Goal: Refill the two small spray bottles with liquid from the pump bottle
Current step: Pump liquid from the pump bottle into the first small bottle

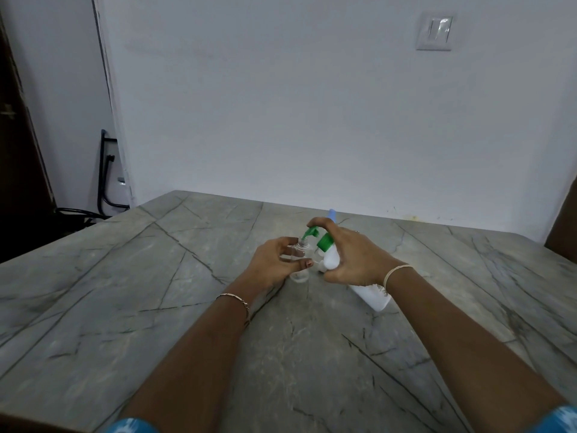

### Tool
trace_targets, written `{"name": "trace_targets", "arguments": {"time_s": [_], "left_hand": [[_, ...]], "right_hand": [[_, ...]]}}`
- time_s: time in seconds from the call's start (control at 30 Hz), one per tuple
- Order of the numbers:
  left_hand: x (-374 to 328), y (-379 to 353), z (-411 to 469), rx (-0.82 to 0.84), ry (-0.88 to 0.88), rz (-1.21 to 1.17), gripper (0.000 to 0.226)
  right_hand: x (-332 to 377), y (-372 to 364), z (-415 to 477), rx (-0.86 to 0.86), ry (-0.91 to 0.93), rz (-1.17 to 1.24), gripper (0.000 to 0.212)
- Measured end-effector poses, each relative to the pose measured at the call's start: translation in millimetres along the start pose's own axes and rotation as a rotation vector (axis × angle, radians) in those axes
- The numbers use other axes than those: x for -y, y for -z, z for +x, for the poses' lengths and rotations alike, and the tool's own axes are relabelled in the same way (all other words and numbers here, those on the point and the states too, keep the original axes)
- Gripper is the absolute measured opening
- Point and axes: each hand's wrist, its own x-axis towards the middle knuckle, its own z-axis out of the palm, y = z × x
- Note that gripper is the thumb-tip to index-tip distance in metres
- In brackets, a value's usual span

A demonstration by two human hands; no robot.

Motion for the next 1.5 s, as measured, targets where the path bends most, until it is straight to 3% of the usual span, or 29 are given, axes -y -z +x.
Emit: {"name": "trace_targets", "arguments": {"time_s": [0.23, 0.5, 0.7, 0.83, 0.93, 1.07, 1.27, 1.5], "left_hand": [[3, 1, 3, 0.025, 0.004, 0.011, 0.057], [-1, 3, 4, 0.036, 0.004, 0.045, 0.054], [2, 5, 3, 0.051, 0.026, -0.007, 0.058], [-7, 8, -3, 0.116, 0.108, -0.234, 0.032], [-12, 10, -6, 0.136, 0.101, -0.259, 0.017], [-15, 10, -6, 0.124, 0.112, -0.264, 0.016], [-16, 10, -5, 0.128, 0.140, -0.284, 0.023], [-17, 11, -5, 0.135, 0.160, -0.292, 0.026]], "right_hand": [[3, -4, 3, -0.048, 0.018, -0.007, 0.080], [0, -4, 1, 0.013, 0.045, -0.036, 0.110], [-1, -9, 3, -0.009, 0.026, 0.068, 0.087], [-1, -12, 3, -0.053, 0.033, 0.087, 0.079], [1, -11, 4, -0.084, 0.044, 0.074, 0.074], [2, -13, 4, -0.095, 0.032, 0.036, 0.078], [-2, -14, 1, -0.079, 0.042, -0.017, 0.100], [-3, -14, 3, -0.099, 0.064, -0.006, 0.077]]}}
